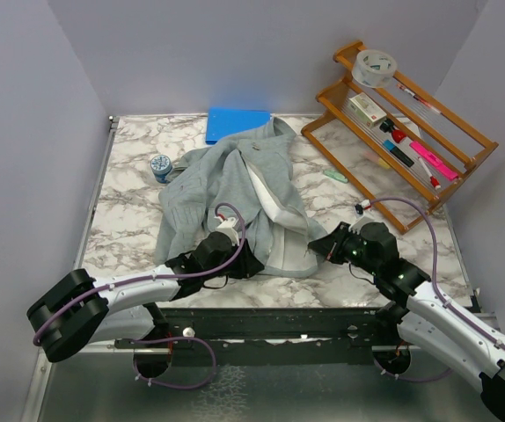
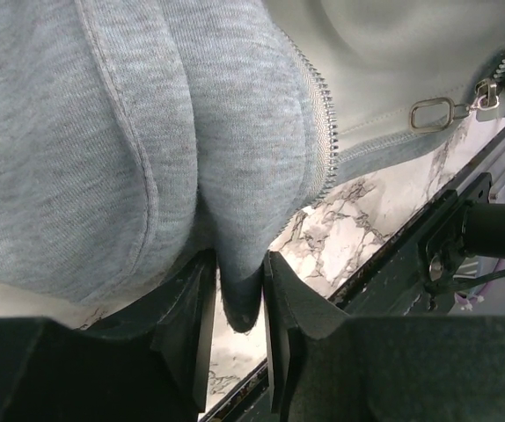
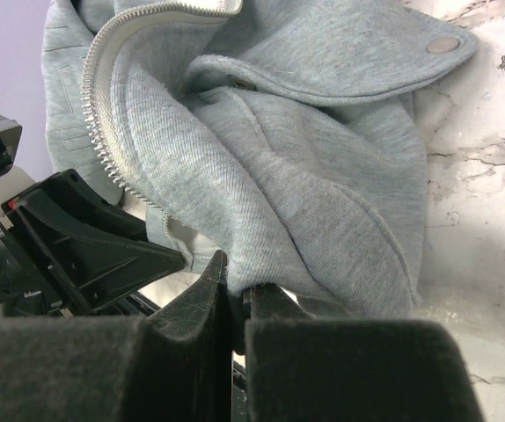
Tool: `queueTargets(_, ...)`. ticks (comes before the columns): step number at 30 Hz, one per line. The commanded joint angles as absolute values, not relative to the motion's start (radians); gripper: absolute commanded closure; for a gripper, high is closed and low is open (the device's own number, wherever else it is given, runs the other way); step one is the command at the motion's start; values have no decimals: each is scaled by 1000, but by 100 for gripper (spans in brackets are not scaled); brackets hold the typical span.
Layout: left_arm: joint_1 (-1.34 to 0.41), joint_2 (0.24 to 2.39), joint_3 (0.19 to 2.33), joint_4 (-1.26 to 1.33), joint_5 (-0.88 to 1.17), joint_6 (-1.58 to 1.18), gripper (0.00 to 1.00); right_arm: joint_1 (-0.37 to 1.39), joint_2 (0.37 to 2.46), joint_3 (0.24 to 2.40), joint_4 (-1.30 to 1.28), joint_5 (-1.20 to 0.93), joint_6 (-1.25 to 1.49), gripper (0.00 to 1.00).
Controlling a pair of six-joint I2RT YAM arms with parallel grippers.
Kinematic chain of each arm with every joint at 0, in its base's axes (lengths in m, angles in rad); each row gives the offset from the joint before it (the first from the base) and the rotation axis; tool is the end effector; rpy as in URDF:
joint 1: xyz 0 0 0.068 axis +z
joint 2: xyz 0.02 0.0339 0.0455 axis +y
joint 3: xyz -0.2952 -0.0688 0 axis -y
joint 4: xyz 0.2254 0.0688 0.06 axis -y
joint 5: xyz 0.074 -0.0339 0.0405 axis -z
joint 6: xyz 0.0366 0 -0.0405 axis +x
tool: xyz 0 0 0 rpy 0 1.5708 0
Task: Zip up the jacket
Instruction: Pick up the jacket from the center of the board.
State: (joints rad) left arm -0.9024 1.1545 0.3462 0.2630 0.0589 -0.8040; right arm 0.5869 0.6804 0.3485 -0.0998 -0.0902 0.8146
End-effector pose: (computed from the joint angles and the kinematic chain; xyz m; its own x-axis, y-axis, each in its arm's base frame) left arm 0.1187 -0.1538 0.2046 -0.8097 -0.1346 -0.5712 0.3337 0.6950 -0.6369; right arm 0.1010 0.0711 0.2363 -0.6898 0.4113 -0.5958 -0.1717 0.7065 0.6866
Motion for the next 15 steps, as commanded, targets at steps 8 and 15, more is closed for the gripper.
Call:
queueTargets(8, -888, 1136, 353, 285, 50, -832, 76, 584, 674, 334, -100, -100, 815, 100)
queueTargets(15, -861, 1088, 307, 308, 33, -880, 83, 583, 681, 337, -98, -101, 812, 100)
